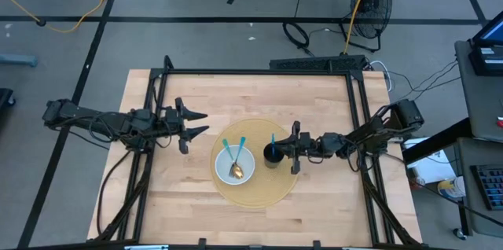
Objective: Pick & Place Utensil
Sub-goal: Put the blue straw into the black cup on the brown mat, then return to Home Position
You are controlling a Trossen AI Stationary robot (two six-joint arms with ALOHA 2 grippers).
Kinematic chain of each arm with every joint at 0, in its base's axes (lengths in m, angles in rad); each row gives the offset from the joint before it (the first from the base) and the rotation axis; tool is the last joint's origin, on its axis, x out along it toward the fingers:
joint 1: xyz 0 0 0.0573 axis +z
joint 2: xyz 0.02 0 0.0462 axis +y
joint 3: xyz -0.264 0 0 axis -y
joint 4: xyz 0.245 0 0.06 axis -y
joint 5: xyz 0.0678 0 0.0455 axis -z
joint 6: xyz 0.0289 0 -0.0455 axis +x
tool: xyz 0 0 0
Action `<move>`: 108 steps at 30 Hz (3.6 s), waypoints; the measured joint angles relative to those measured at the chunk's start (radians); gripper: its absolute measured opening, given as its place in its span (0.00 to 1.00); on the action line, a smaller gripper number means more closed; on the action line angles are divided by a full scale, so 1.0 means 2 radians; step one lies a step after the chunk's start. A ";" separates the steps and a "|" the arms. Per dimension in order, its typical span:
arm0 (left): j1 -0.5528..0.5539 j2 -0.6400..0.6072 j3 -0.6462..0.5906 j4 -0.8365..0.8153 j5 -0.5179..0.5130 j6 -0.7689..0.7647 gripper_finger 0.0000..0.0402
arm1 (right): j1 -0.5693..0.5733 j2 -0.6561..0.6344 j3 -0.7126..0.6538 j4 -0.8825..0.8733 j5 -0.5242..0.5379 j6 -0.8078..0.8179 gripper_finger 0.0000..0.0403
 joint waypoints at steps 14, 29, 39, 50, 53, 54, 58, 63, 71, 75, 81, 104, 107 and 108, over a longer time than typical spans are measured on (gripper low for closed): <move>0.000 0.000 0.000 0.000 0.000 -0.003 0.48 | 0.000 0.000 0.000 0.023 0.000 -0.014 0.34; 0.000 0.000 0.000 -0.021 -0.001 -0.012 0.48 | -0.003 -0.152 0.000 -0.062 0.016 -0.078 0.61; 0.000 0.000 0.000 -0.028 -0.002 -0.006 0.48 | -0.013 -0.327 0.000 -0.208 0.027 -0.088 0.64; -0.001 -0.018 0.000 -0.041 -0.004 0.047 0.48 | -0.009 -0.474 0.000 -0.378 0.026 -0.099 0.64; -0.001 -0.040 0.000 -0.071 -0.004 0.053 0.48 | -0.002 -0.515 0.000 -0.478 0.025 -0.113 0.64; 0.000 -0.047 0.000 -0.078 -0.005 0.052 0.48 | -0.002 -0.528 0.000 -0.512 0.024 -0.115 0.64; 0.006 -0.066 0.000 -0.082 -0.009 0.054 0.48 | -0.003 -0.575 0.000 -0.639 0.024 -0.105 0.62; 0.044 -0.077 -0.007 -0.064 0.028 0.054 0.48 | -0.011 -0.608 -0.007 -0.703 -0.024 -0.076 0.58; 0.120 -0.077 -0.084 0.049 0.136 0.029 0.48 | -0.032 -0.646 -0.070 -0.654 -0.065 -0.077 0.50; 0.144 -0.077 -0.109 0.081 0.175 0.015 0.48 | -0.045 -0.670 -0.094 -0.640 -0.067 -0.069 0.47; 0.180 -0.077 -0.115 0.082 0.203 0.011 0.48 | -0.073 -0.697 -0.108 -0.641 -0.070 -0.065 0.44; 0.221 -0.080 -0.188 0.163 0.247 -0.012 0.48 | -0.112 -0.714 -0.161 -0.609 -0.105 -0.057 0.38; 0.198 -0.080 -0.188 0.164 0.213 -0.009 0.48 | -0.112 -0.724 -0.189 -0.565 -0.103 -0.057 0.38; 0.189 -0.080 -0.188 0.164 0.199 -0.007 0.48 | -0.112 -0.728 -0.193 -0.566 -0.104 -0.056 0.38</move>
